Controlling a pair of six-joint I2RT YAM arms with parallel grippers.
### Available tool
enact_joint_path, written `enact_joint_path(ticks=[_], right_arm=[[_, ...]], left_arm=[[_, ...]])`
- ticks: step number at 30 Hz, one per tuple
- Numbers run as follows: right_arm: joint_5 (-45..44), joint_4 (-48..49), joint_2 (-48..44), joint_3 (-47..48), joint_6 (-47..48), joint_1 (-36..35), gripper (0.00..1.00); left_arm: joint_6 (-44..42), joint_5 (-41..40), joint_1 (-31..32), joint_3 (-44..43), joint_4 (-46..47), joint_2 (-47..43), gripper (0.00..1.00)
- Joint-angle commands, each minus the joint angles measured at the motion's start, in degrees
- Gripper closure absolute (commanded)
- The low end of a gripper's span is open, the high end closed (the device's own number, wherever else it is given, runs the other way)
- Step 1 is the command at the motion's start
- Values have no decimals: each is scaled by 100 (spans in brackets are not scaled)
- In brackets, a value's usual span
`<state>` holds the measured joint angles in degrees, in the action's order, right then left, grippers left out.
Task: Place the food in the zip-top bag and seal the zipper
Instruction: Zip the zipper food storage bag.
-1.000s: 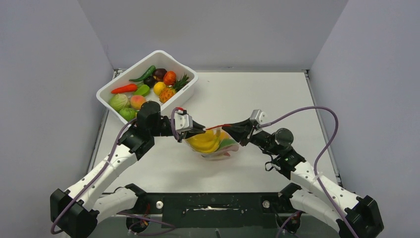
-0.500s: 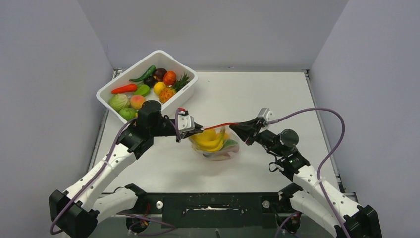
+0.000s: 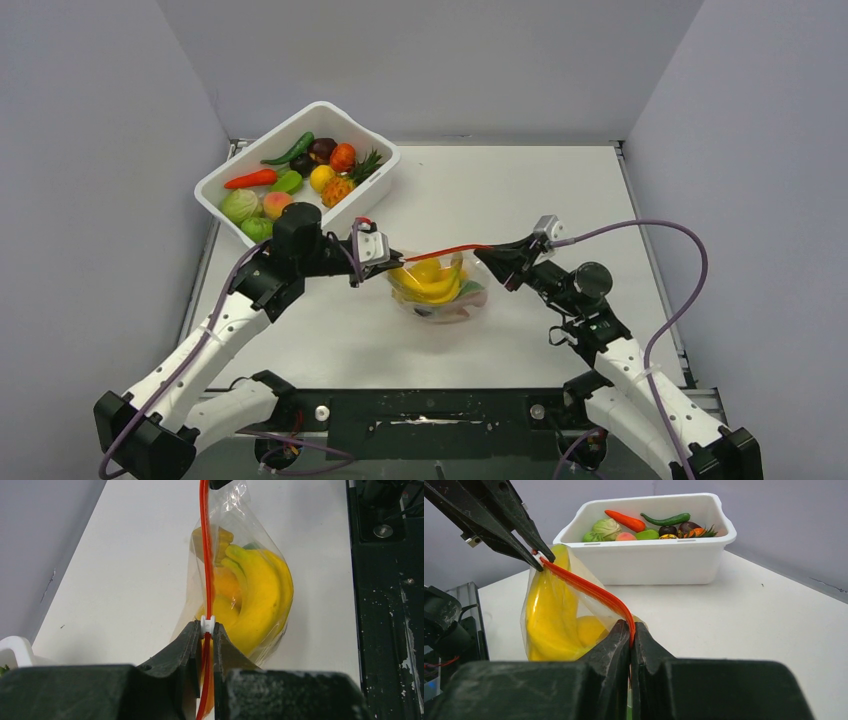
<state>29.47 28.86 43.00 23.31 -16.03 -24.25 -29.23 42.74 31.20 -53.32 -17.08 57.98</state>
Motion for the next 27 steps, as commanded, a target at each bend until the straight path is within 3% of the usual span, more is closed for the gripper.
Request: enact_joint_path(ticks=[1,27], right_arm=[[-653,244,-190,-49,-12,392,100],[-449,254,-483,-293,-419,1387,100]], left_arm=[[-151,-166,-210,-260,-354,-328,100],[-115,-537,-290,-275,-767,-508,100]])
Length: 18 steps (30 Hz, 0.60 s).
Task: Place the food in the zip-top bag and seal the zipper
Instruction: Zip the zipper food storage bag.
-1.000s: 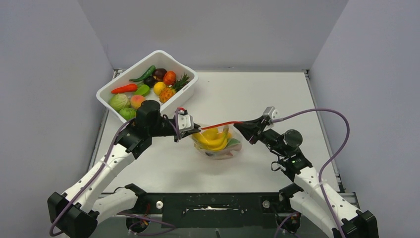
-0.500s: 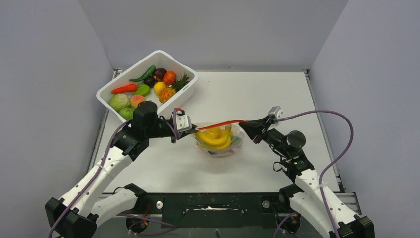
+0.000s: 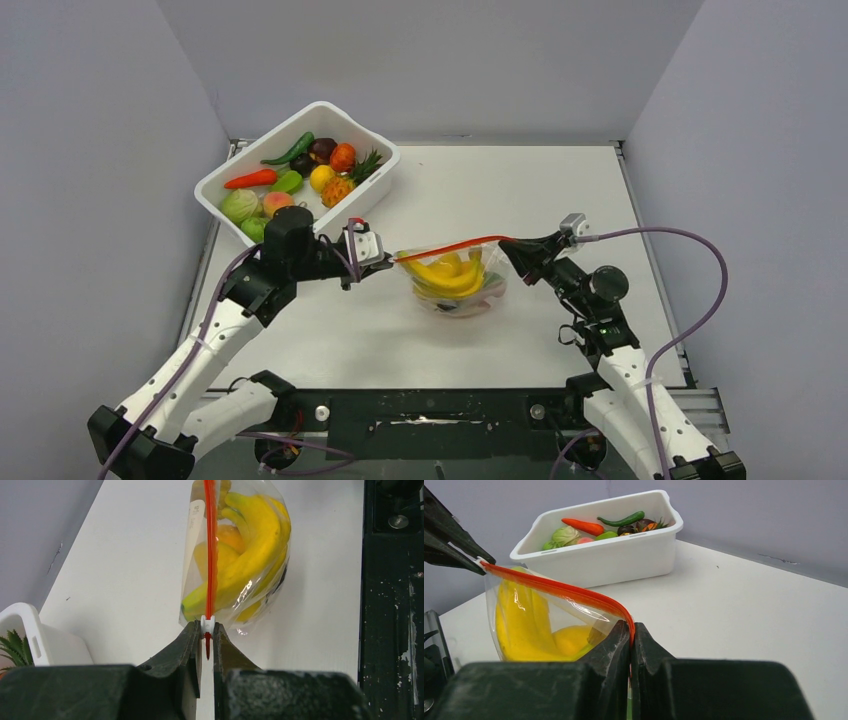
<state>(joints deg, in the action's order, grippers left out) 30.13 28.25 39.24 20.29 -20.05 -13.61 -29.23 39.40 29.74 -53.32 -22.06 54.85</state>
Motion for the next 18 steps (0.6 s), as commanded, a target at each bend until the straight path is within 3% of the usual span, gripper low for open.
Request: enact_joint_path(ticks=[1,18], right_arm=[[-500,340,-129,-17,-43,360,100],[120,668,-78,-169,-385,792,100]], left_arm=[[-110,-209,-144,-275,-276,-198,100],[59,-184,-170,6,-17,-223,100]])
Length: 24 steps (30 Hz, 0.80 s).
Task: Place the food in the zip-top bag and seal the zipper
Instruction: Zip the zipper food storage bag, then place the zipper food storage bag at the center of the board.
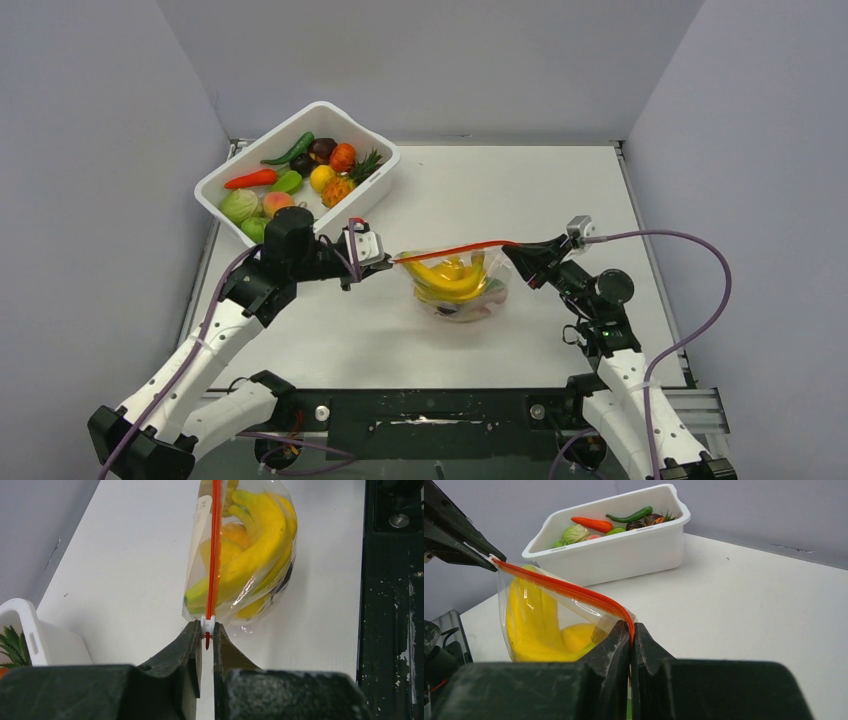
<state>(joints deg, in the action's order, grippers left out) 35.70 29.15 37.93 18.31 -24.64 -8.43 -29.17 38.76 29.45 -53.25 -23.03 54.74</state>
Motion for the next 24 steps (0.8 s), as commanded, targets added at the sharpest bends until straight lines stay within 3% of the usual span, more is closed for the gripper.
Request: enact_joint_path(ticks=[1,6,8,11,17,24], right_arm=[[-266,730,68,14,46,265,100],[784,1192,234,86,-332,271,100],[864,940,323,201,-405,263,100],[733,523,404,309,-424,272,100],[513,-214,810,630,-199,268,100],[-566,-961,1489,1102,185,315,100]], left_arm=[[107,-123,-142,28,192,-246,100],[425,-251,-142,221,815,-356,99],[582,-319,-146,359,1074,-388,90],[676,-368,-133,570,1370,-466,74],[1013,-1114,-130,1065,2235,-810,59],[1348,-1588,-124,1520,2830,-1118,54]])
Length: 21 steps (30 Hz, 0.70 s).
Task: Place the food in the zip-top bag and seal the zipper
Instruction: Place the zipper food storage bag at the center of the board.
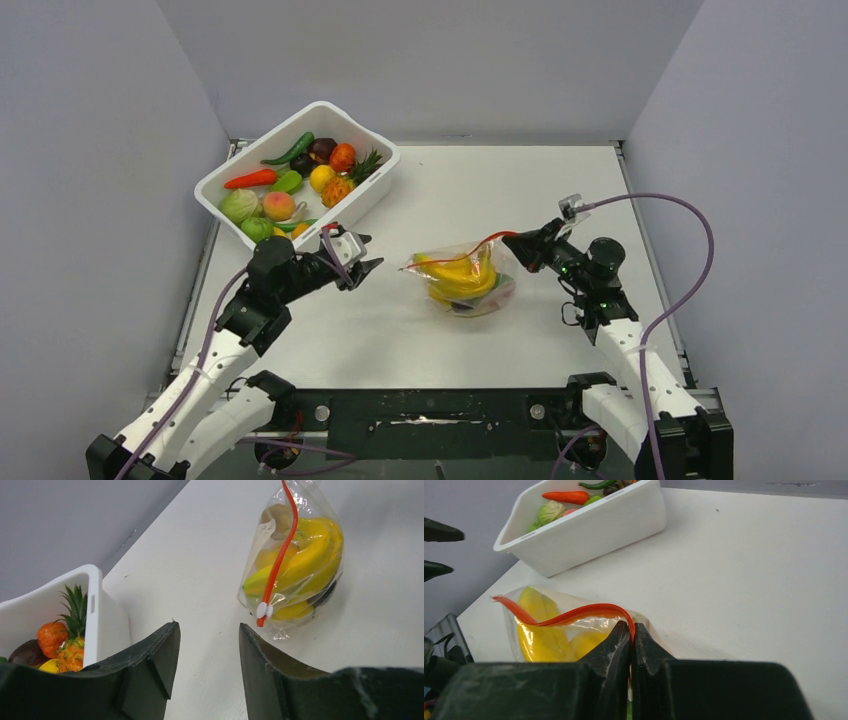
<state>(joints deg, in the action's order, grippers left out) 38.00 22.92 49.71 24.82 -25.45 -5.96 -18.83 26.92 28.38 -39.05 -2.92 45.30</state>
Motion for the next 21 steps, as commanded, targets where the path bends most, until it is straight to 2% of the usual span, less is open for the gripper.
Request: enact_joint_path(ticks=[1,7,11,21], right_arm=[[-911,-351,434,517,258,107,100],[-1324,-195,1174,854,-151,557,100],[-1495,-154,1618,1108,-418,964,100],[-1936,-364,2288,1621,-350,1663,99]], left_arm=[[372,-449,-17,114,874,-197,52],[754,-785,-18,564,1283,-395,46],[1002,-841,-22,714,1430,-457,37],[1591,-1165,-27,740,1413,-374,31]])
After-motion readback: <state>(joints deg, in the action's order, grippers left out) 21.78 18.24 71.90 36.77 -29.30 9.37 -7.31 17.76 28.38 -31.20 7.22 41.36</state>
